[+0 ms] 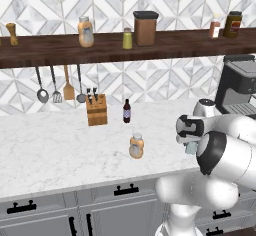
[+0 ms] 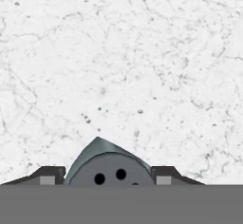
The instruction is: Put the shaker and condiment bottle from the counter next to their counterparts in the cabinet.
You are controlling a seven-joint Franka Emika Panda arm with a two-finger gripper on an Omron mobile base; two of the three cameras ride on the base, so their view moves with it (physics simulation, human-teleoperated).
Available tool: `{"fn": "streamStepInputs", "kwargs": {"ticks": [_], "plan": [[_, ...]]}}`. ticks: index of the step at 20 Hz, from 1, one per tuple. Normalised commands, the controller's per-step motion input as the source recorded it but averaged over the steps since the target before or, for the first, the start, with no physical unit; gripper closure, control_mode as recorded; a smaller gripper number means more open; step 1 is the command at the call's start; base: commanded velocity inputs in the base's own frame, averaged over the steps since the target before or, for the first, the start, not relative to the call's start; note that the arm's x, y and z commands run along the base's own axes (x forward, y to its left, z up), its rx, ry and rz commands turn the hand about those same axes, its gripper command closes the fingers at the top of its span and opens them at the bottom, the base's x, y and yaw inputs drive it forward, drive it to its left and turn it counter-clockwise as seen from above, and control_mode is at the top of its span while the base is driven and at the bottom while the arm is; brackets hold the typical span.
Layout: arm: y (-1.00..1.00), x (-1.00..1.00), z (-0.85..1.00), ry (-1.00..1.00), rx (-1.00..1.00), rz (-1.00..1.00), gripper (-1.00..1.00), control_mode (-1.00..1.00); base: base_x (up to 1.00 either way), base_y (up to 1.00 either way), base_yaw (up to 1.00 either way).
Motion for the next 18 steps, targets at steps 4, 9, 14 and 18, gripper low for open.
{"fn": "streamStepInputs", "kwargs": {"ticks": [4,9,14,18], "plan": [[0.00,0.00,0.07,0.00,0.03,0.00,1.00,-1.00,0.00,0.00,0.00],[0.00,0.00,0.28,0.00,0.01,0.00,1.00,-1.00,0.00,0.00,0.00],[0.06,0.00,0.27,-0.03,0.00,0.00,1.00,-1.00,0.00,0.00,0.00],[0.04,0.00,0.31,-0.02,0.00,0.00,1.00,-1.00,0.00,0.00,0.00]]}}
